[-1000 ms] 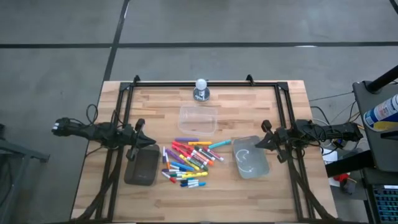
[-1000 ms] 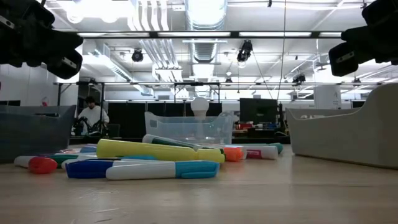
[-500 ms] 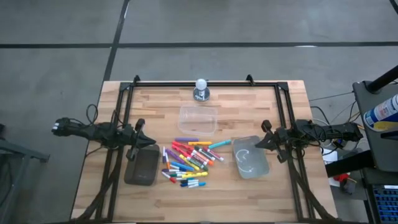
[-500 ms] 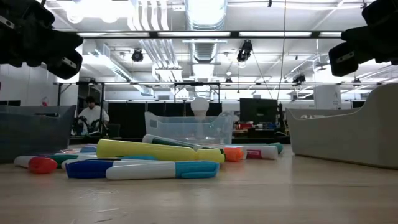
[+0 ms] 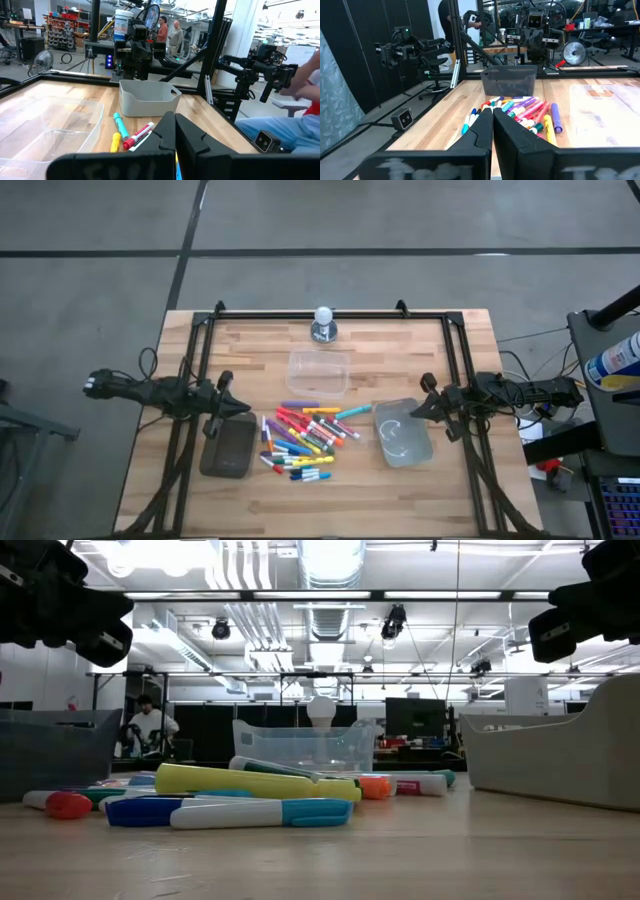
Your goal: Pick & Place Markers
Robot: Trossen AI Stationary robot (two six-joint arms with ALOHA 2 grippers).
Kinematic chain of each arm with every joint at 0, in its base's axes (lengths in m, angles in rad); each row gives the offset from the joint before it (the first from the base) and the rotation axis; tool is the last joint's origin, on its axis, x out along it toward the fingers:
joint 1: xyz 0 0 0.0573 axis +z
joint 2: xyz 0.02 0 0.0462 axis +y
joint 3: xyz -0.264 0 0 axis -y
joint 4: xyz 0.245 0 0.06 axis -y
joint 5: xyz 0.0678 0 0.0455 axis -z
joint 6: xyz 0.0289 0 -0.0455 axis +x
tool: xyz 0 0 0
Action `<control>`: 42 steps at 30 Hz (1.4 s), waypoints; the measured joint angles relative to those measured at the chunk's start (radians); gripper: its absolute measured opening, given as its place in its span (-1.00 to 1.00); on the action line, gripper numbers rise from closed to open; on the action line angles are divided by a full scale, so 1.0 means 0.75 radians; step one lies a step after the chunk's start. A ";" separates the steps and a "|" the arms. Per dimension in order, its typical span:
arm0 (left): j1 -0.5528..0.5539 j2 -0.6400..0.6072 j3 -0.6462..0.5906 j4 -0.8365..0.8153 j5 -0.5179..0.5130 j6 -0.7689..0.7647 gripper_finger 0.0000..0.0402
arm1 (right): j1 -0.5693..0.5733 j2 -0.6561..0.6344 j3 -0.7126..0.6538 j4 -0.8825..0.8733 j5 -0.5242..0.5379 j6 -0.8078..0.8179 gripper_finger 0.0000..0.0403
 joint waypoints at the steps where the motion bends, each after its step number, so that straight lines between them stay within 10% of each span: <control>1: 0.000 0.000 0.000 0.000 0.000 0.000 -1.00 | 0.000 0.000 0.000 0.000 0.000 0.000 -0.96; 33: 0.000 0.000 0.000 0.000 0.000 0.000 -1.00 | 0.000 0.000 0.000 0.009 0.001 -0.144 -0.96; 42: 0.000 0.000 0.000 0.141 -0.004 -0.075 -1.00 | 0.000 0.000 0.000 0.380 0.003 0.049 -0.96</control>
